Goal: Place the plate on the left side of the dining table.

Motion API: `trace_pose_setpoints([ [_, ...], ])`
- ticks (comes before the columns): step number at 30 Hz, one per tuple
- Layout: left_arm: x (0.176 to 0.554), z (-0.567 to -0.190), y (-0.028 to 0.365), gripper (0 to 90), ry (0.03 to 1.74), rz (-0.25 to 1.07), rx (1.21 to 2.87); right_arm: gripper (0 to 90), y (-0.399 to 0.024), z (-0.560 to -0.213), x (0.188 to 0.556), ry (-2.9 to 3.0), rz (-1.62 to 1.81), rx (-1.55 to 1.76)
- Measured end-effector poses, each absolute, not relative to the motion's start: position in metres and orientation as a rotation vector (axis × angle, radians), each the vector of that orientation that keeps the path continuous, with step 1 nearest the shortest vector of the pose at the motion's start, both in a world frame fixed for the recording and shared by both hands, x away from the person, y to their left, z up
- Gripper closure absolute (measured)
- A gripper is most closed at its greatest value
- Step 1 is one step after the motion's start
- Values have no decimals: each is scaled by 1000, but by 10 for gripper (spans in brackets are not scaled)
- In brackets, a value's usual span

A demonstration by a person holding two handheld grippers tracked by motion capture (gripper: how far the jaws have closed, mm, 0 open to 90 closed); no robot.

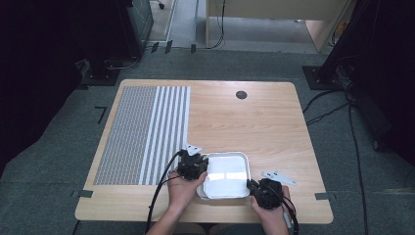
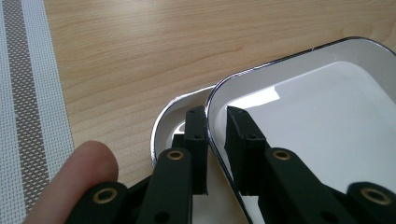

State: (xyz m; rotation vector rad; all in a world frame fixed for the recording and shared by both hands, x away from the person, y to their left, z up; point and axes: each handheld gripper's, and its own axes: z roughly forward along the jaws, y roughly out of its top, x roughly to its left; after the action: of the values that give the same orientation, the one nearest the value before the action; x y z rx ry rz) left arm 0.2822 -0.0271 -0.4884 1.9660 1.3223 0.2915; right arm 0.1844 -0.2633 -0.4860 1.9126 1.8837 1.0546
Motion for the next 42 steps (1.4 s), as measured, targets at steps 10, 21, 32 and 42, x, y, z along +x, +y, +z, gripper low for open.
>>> trace_pose_setpoints([
  [10,282,-483,-24,827,1280,280,1981,889,-268,-484,185,1832,1100,1999],
  [21,289,-470,-14,850,1254,229,1951,895,-264,-479,187,1822,1114,2024],
  [32,292,-460,2,852,1248,262,1961,895,-247,-473,190,1832,1119,1992],
  [42,295,-449,26,854,1256,286,1944,895,-228,-467,200,1859,1142,1971],
])
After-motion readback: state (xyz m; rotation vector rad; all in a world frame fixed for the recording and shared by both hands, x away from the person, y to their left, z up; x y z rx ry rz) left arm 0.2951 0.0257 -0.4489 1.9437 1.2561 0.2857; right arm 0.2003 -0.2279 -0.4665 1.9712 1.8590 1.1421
